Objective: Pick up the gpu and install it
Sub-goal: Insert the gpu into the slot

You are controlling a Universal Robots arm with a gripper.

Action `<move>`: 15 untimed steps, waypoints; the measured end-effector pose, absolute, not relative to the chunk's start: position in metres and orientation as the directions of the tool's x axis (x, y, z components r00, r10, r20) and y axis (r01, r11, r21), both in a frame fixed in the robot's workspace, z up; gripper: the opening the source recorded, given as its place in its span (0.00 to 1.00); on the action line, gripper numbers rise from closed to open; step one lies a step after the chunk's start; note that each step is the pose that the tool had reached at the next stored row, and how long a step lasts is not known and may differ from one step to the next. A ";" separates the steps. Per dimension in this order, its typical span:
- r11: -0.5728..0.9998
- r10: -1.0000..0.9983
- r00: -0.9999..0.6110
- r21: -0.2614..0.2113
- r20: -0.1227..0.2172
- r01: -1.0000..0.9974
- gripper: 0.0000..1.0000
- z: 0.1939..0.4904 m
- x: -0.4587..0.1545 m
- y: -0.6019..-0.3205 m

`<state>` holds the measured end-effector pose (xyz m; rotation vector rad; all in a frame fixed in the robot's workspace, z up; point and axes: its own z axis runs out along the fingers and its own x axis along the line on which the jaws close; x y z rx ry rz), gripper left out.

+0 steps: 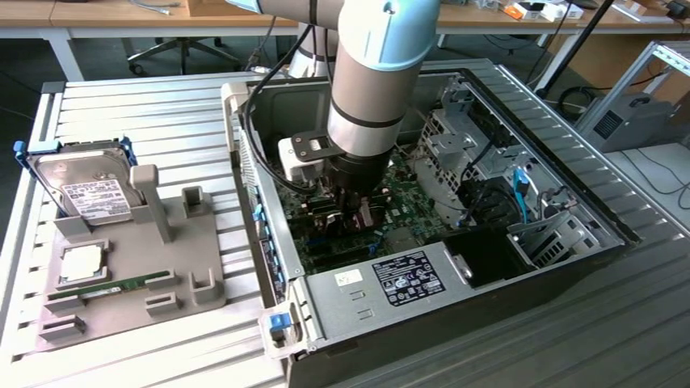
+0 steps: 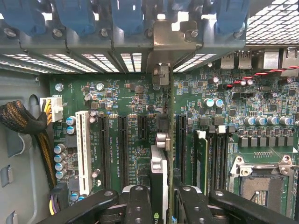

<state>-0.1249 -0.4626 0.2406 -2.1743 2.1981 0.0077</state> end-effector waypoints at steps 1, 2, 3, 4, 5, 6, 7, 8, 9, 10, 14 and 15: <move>0.011 -0.999 -0.010 -0.031 -0.039 -0.999 0.27 0.241 -0.125 -0.463; 0.011 -0.999 -0.010 -0.031 -0.039 -0.999 0.27 0.241 -0.125 -0.463; 0.012 -0.999 -0.010 -0.031 -0.039 -0.999 0.27 0.241 -0.125 -0.463; 0.012 -0.999 -0.010 -0.031 -0.039 -0.999 0.27 0.241 -0.125 -0.463; 0.012 -0.999 -0.010 -0.031 -0.039 -0.999 0.27 0.241 -0.125 -0.463; 0.012 -0.999 -0.010 -0.031 -0.039 -0.999 0.27 0.241 -0.125 -0.463; 0.012 -0.999 -0.010 -0.031 -0.039 -0.999 0.27 0.241 -0.125 -0.463; 0.011 -0.999 -0.010 -0.031 -0.039 -0.999 0.27 0.241 -0.125 -0.463; 0.011 -0.999 -0.010 -0.031 -0.039 -0.999 0.27 0.241 -0.125 -0.463; 0.010 -0.999 -0.009 -0.032 -0.039 -0.999 0.27 0.241 -0.125 -0.463; -0.013 -0.999 0.014 -0.031 -0.039 -0.999 0.27 0.241 -0.125 -0.463; -0.017 -0.999 0.019 -0.031 -0.039 -0.999 0.27 0.241 -0.125 -0.463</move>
